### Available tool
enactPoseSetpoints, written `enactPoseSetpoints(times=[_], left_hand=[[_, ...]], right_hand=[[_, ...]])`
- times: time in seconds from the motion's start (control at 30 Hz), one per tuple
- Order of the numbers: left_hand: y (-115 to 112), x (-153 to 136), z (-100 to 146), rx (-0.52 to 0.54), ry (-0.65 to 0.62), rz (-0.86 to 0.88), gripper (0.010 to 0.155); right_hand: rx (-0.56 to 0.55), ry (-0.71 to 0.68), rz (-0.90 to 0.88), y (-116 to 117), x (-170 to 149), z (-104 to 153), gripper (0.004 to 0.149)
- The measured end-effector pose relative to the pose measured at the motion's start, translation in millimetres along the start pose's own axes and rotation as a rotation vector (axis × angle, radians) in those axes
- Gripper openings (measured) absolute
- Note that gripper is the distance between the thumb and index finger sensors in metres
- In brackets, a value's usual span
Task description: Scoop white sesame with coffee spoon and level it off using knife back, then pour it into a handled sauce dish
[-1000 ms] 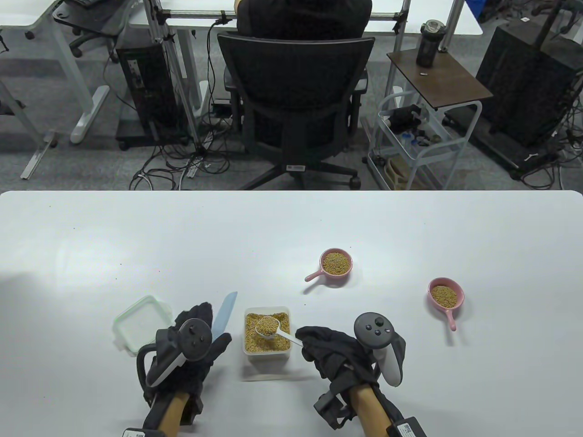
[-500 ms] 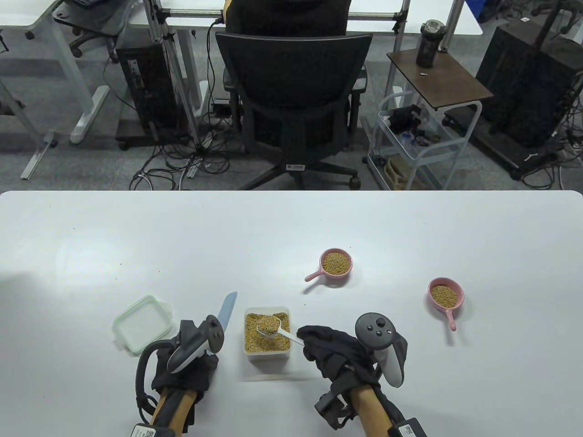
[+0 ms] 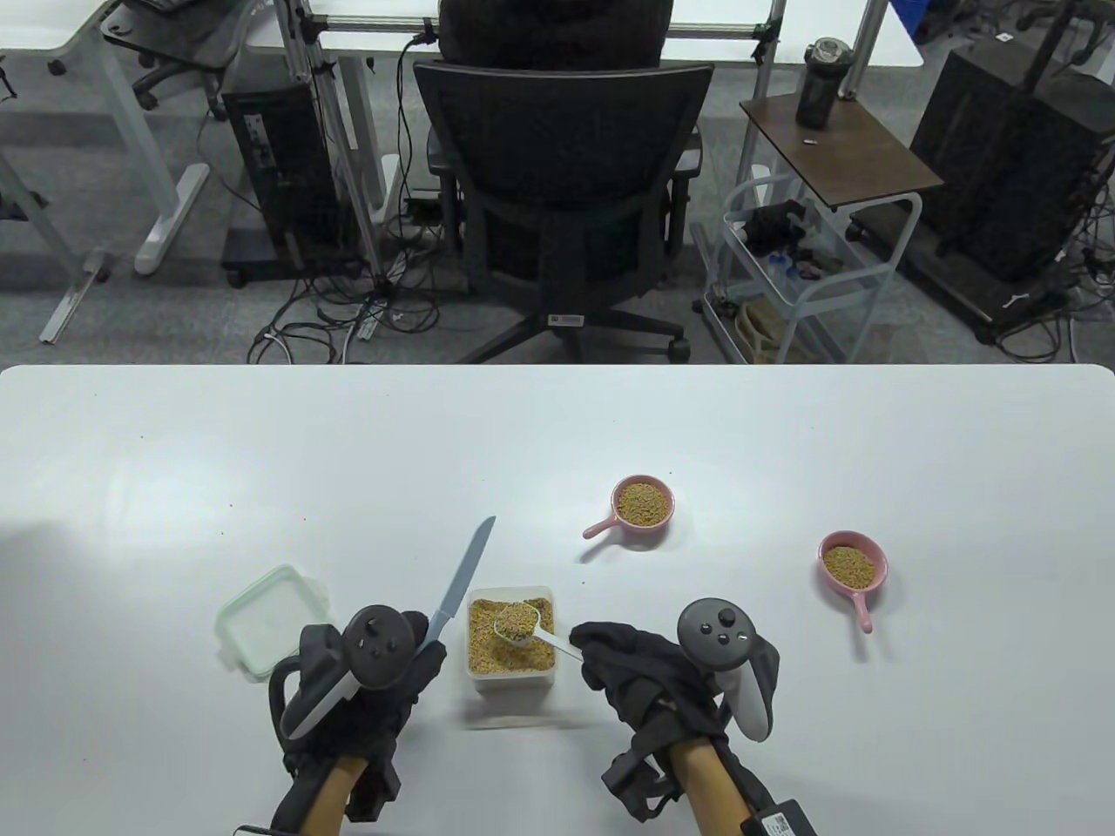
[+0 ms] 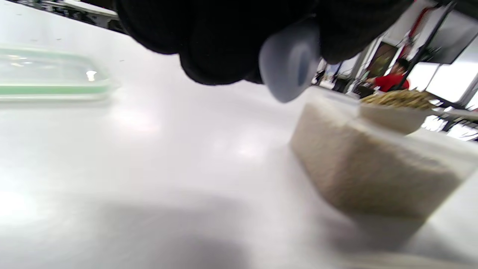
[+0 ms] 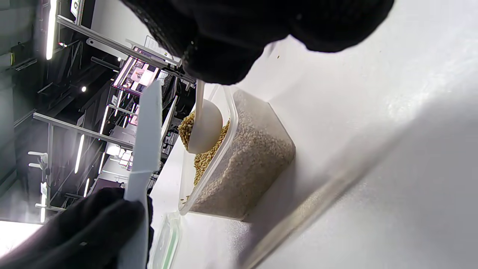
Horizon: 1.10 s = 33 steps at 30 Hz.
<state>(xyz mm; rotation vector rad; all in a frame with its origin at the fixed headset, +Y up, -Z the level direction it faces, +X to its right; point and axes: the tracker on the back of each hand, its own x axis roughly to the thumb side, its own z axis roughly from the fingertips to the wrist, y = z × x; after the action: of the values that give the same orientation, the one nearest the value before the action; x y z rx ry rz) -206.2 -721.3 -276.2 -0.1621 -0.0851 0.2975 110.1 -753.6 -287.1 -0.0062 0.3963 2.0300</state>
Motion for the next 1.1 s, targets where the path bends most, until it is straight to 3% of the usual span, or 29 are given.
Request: enactPoseSetpoints(times=[0.23,0.4,1.1], left_hand=[[-3.3,17.9,3.1,0.039,-0.183,0.041,0.043],[-9.8,28.9,2.0,-0.059,-0.235,0.04,0.043],[-13.8,24.6,-2.7,-0.095,-0.142,-0.019,0.044]], right_hand=[[-0.003,-0.002,0.012,0.5,1.0,0.1,0.038],[-0.004,-0.007,0.017,0.4,1.7,0.4,0.038],[-0.009,-0.026,0.04,-0.2,3.7,2.3,0.038]])
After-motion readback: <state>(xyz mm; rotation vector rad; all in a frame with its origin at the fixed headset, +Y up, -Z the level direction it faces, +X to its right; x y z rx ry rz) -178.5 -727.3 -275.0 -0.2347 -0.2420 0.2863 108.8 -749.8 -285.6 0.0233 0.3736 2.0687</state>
